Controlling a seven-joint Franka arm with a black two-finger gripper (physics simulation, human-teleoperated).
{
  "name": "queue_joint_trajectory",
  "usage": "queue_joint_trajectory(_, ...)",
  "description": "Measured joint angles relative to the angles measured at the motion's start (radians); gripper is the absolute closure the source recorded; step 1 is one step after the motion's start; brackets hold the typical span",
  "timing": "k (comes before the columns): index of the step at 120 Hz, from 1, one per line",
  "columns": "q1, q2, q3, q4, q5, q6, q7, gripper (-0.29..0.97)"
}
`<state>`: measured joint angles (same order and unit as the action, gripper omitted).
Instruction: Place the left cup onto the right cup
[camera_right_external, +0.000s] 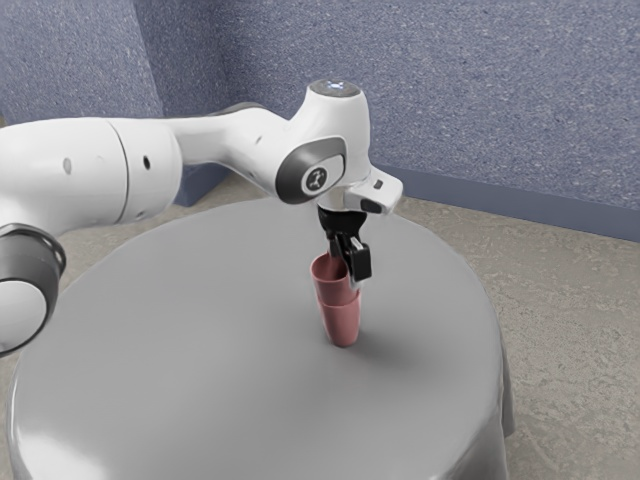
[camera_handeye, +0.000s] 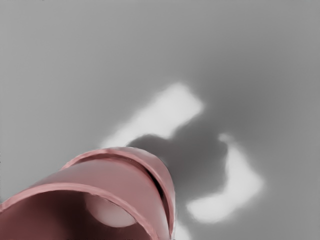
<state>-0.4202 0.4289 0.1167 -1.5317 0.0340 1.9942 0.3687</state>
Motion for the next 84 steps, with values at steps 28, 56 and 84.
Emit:
queue_joint_trajectory(28, -0.001, -0.090, -0.009, -0.002, -0.001, -0.064, -0.023, 0.02)
queue_joint_trajectory(56, 0.010, -0.196, -0.011, -0.014, -0.037, -0.232, -0.137, 0.02)
queue_joint_trajectory(84, 0.016, -0.328, -0.007, -0.001, -0.080, -0.389, -0.277, 0.02)
